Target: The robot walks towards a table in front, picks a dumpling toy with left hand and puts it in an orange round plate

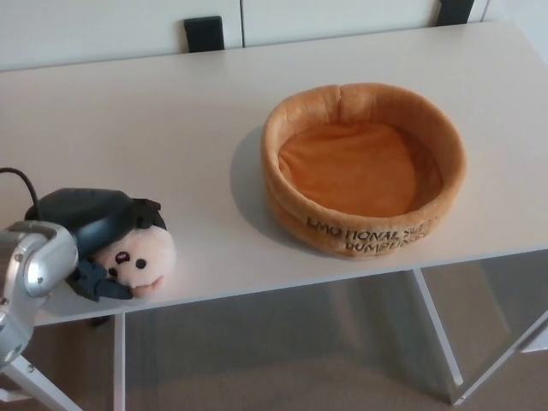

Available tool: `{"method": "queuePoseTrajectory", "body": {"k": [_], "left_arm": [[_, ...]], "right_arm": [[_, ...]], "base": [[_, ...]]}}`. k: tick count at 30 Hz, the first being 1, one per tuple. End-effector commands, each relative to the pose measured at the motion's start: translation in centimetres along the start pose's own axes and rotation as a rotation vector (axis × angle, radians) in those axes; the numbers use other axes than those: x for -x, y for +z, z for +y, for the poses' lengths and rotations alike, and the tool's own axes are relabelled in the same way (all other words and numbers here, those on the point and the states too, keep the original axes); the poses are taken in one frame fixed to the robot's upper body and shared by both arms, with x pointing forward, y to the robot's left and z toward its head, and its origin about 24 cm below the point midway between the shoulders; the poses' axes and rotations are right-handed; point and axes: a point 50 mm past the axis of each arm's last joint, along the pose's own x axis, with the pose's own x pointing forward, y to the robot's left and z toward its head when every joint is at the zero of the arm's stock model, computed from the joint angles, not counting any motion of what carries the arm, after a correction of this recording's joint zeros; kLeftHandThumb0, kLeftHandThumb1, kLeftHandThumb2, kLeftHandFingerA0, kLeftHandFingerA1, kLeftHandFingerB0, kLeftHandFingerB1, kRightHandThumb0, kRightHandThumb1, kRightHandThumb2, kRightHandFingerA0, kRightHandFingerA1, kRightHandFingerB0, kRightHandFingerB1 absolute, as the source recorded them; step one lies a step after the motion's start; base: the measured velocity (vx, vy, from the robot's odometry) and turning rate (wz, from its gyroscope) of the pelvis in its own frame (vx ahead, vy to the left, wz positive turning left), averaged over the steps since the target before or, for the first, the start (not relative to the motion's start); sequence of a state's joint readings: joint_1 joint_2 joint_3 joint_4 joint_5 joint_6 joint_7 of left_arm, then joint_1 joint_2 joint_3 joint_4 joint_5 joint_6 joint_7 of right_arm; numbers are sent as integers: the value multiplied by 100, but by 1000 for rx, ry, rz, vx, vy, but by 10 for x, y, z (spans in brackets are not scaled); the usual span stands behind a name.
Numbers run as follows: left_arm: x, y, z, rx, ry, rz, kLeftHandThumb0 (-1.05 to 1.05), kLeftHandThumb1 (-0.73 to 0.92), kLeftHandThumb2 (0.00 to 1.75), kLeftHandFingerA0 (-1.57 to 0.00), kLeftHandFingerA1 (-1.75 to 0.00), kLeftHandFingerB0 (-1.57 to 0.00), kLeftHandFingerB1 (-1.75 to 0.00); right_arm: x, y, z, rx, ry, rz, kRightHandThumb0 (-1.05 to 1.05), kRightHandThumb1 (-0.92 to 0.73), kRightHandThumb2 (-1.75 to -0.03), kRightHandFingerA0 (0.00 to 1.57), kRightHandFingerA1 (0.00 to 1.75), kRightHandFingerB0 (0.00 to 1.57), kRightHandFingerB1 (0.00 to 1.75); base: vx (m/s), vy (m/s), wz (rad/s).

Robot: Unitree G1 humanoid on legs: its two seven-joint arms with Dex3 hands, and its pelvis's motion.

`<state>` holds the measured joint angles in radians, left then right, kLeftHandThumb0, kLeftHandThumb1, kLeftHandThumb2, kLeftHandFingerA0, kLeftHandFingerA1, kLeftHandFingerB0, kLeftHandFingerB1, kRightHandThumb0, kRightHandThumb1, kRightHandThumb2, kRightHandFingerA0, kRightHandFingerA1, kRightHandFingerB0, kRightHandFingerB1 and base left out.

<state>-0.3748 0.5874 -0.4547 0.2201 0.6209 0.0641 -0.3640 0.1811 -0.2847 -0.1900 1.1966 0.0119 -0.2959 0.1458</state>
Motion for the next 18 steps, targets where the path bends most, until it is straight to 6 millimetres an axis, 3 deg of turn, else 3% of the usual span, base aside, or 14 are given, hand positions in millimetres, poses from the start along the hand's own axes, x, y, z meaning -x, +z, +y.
{"method": "queuePoseTrajectory", "body": {"k": [1,3,4,6,7,8,9,10,11,13,16,17,18], "left_arm": [[1,2,-23,-48,85,-93,-23,67,57,-56,-156,-46,-139],[2,3,-23,-22,149,-125,-29,76,63,-58,-151,-45,-132],[2,4,-22,-15,162,-132,-31,75,64,-63,-146,-53,-113],[2,5,-22,-10,170,-136,-31,75,64,-63,-146,-53,-113],[3,8,-18,10,199,-162,-28,72,62,-59,-151,-49,-126],[3,9,-17,15,207,-169,-28,72,62,-59,-151,-49,-126],[4,10,-15,29,226,-188,-26,76,65,-63,-149,-60,-112],[5,12,-11,43,247,-207,-26,76,65,-63,-149,-60,-112],[7,17,-5,93,276,-228,-22,87,65,-58,-159,-47,-144],[9,23,6,189,314,-274,-21,88,67,-63,-158,-56,-141],[12,30,21,252,375,-323,-16,88,65,-62,-161,-55,-146],[14,37,35,286,414,-351,-19,90,66,-64,-161,-59,-140],[17,44,50,324,451,-382,-19,90,66,-64,-161,-59,-140]], "right_arm": [[0,2,-4,2,-6,-19,-32,-80,-64,47,57,33,37],[1,2,-4,10,-5,-15,-32,-81,-64,46,57,33,36],[1,2,-4,10,-6,-14,-32,-80,-64,47,58,33,36],[1,2,-4,10,-6,-14,-32,-80,-64,47,58,33,36],[1,1,-5,13,-6,-12,-33,-80,-64,47,59,33,36],[1,1,-5,14,-6,-11,-33,-80,-64,47,59,33,36],[1,1,-5,12,-6,-10,-33,-80,-63,47,58,34,36],[1,1,-4,10,-6,-8,-33,-80,-63,47,58,34,36],[1,1,-4,7,-6,-8,-33,-80,-63,49,62,34,36],[1,1,-4,-15,0,-10,-32,-80,-64,46,61,33,37],[0,1,-4,-4,0,-3,-33,-80,-63,47,59,32,35],[0,1,-4,-2,-3,-1,-25,-58,-104,44,68,20,53],[0,1,-4,-3,-6,1,-25,-58,-104,44,68,20,53]], "base": [[0,0,0],[0,0,0],[0,0,0],[0,0,0],[0,0,0],[0,0,0],[0,0,0],[0,0,0],[0,0,0],[0,0,0],[0,0,0],[0,0,0],[0,0,0]]}}
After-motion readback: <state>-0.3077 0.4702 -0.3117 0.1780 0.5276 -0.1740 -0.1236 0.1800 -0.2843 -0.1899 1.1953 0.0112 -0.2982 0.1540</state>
